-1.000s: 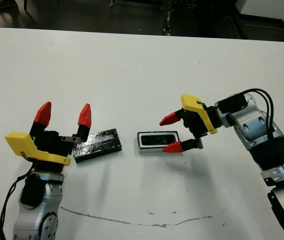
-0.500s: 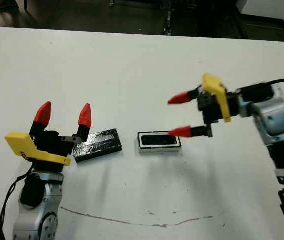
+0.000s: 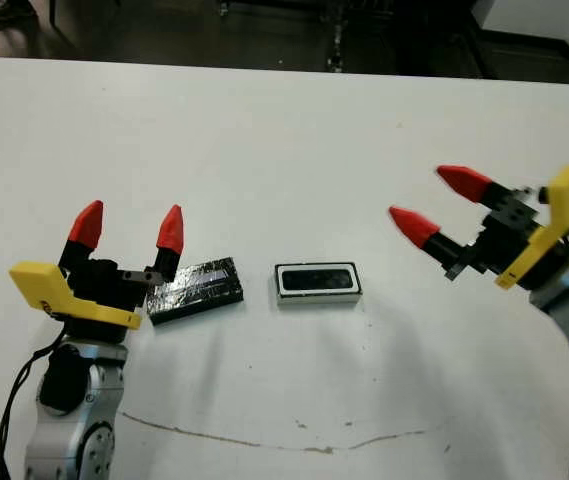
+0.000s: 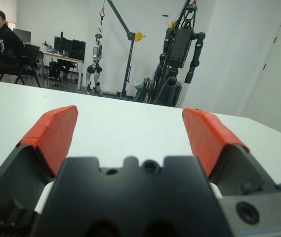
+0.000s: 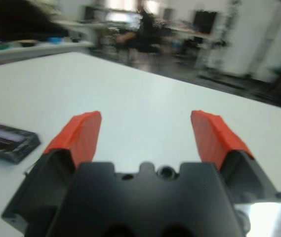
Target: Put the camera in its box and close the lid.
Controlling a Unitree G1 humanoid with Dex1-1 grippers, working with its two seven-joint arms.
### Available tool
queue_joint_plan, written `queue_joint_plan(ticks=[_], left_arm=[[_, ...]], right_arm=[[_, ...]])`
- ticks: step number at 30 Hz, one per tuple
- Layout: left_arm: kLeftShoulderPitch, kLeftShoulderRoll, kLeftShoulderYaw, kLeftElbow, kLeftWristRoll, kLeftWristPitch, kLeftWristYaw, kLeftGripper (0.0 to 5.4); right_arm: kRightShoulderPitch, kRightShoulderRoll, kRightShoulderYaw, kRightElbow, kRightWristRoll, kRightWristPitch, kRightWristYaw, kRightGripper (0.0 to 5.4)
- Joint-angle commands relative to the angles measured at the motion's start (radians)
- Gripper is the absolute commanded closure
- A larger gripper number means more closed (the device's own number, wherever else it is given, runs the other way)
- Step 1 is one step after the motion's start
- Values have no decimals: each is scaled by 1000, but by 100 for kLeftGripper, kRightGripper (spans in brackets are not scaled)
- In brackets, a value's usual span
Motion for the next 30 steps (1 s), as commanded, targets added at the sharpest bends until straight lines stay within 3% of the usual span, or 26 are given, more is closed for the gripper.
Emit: queue_joint_plan(ticks=[1,4,8,11,17,22,26,30], left_arm=[[1,25,8,7,3,14,-14,0],[-3,48,16,11,4,17,-29,0],[-19,119,36,8,9,36,-73,0],[-50,192,52,6,22,54,-114,0],[-120,344,67,-34,84,160,-148,0],[-232,521,69,-15,14,315,-307,0],[-360,722,5,44,46,383,-516,0],[-509,819,-81,189,35,344,-768,0]], right_arm=[[109,60,-7,-72,-37,-23,-122,135],[179,130,8,-105,-54,-52,-217,186],[239,195,46,-76,-119,-198,-274,248],[242,229,67,-47,-138,-232,-317,294],[239,248,99,-27,-152,-248,-358,391],[226,251,95,-17,-131,-244,-370,468],[219,246,94,-13,-116,-232,-373,535],[218,236,96,-7,-115,-231,-369,538]])
